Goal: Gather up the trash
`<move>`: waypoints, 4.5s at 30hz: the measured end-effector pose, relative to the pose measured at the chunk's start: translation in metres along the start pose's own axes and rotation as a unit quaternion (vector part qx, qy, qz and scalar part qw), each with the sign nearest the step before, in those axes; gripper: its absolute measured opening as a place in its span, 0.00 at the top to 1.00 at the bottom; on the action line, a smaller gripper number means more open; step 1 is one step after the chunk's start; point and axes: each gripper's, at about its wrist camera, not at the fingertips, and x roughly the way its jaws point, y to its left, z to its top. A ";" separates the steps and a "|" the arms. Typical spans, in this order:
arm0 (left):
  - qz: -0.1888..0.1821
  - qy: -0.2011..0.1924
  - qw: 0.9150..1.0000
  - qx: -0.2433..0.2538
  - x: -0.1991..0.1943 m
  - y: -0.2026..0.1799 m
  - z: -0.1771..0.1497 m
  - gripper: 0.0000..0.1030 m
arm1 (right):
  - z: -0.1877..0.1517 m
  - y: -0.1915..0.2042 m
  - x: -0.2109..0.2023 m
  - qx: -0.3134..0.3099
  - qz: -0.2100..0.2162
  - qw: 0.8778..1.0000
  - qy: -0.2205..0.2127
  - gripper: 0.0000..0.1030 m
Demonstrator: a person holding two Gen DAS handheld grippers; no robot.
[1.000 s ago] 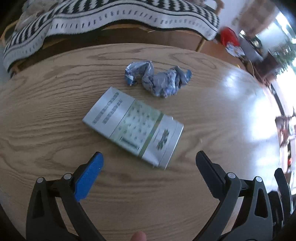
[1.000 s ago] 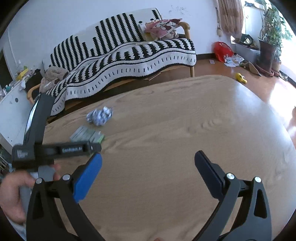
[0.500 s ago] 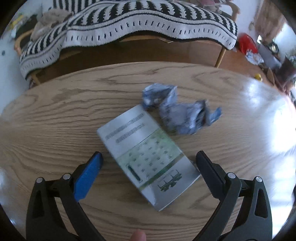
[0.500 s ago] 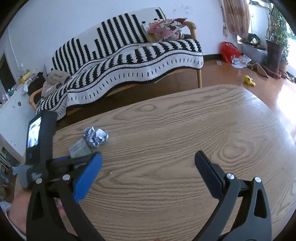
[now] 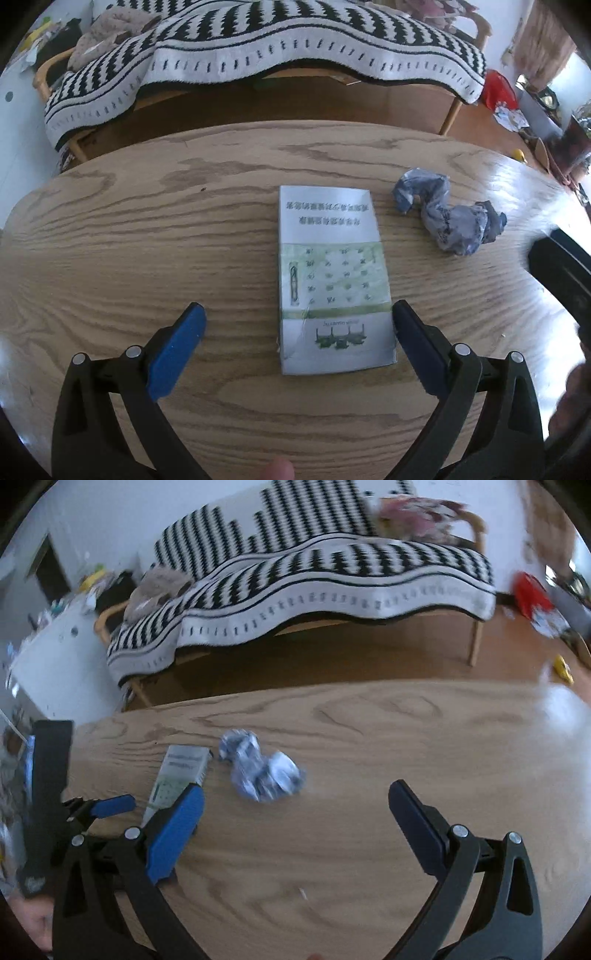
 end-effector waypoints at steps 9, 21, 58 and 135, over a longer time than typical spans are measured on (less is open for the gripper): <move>-0.023 -0.057 0.996 0.061 -0.007 -0.004 0.002 0.46 | 0.008 0.019 0.051 -0.037 0.009 0.997 0.061 0.72; -0.038 -0.080 0.994 0.066 -0.057 -0.001 -0.030 0.46 | -0.013 0.024 -0.016 -0.017 -0.009 1.000 0.016 0.76; -0.202 0.104 0.909 0.348 -0.120 -0.209 -0.496 0.46 | -0.557 -0.082 -0.315 0.370 -0.097 0.923 0.040 0.76; 0.032 -0.202 0.979 -0.009 -0.145 0.140 -0.188 0.06 | -0.186 0.164 -0.082 0.051 -0.178 0.982 -0.042 0.07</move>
